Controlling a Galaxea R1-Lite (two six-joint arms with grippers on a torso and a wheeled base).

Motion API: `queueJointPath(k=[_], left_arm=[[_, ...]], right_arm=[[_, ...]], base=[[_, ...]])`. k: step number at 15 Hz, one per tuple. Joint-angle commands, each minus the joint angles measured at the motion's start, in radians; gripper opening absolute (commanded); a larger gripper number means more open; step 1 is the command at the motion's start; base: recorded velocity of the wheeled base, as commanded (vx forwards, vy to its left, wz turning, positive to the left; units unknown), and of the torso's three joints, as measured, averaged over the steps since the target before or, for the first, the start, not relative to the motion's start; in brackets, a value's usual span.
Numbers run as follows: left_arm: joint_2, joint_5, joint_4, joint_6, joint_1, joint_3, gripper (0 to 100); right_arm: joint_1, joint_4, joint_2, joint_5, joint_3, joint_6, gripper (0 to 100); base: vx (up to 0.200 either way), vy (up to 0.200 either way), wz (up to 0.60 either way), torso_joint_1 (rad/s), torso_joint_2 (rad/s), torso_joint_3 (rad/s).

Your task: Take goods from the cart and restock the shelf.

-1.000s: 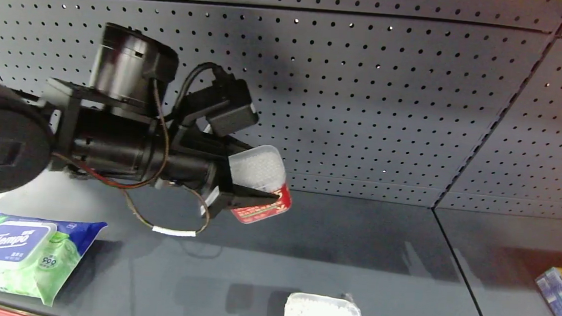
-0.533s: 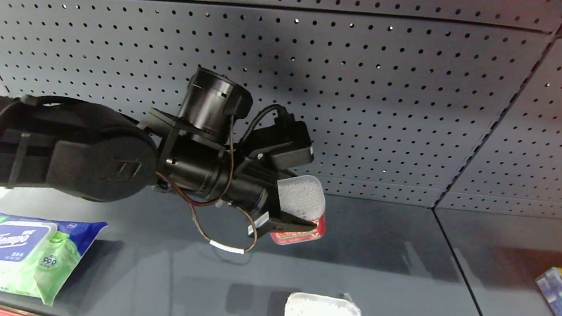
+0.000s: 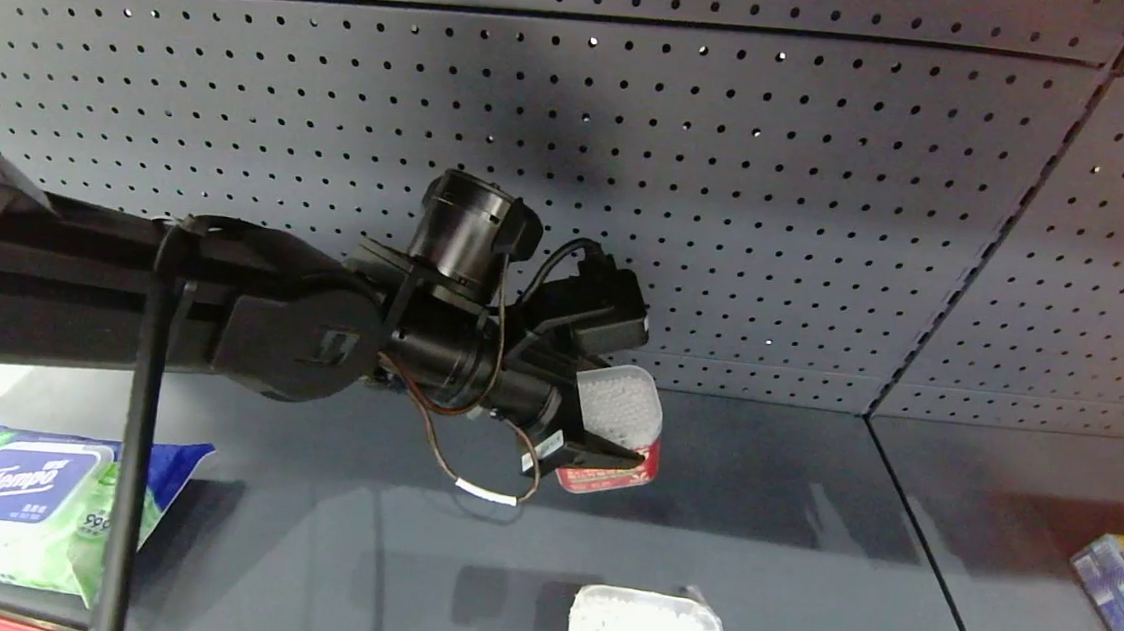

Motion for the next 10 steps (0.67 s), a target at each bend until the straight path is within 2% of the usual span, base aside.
queueJointPath(k=[1,10], left_arm=[[0.017,0.000,-0.001,0.000,0.000,-0.004,0],[0.058,0.000,-0.002,0.001,0.000,-0.024,0]], right_arm=[[-0.001,-0.001,0.006,0.000,0.000,-0.001,100],[-0.001,0.002,0.007,-0.002,0.001,-0.001,100]], base=[[0.000,0.000,0.00,0.000,0.00,0.000],[0.000,0.000,0.00,0.000,0.00,0.000]])
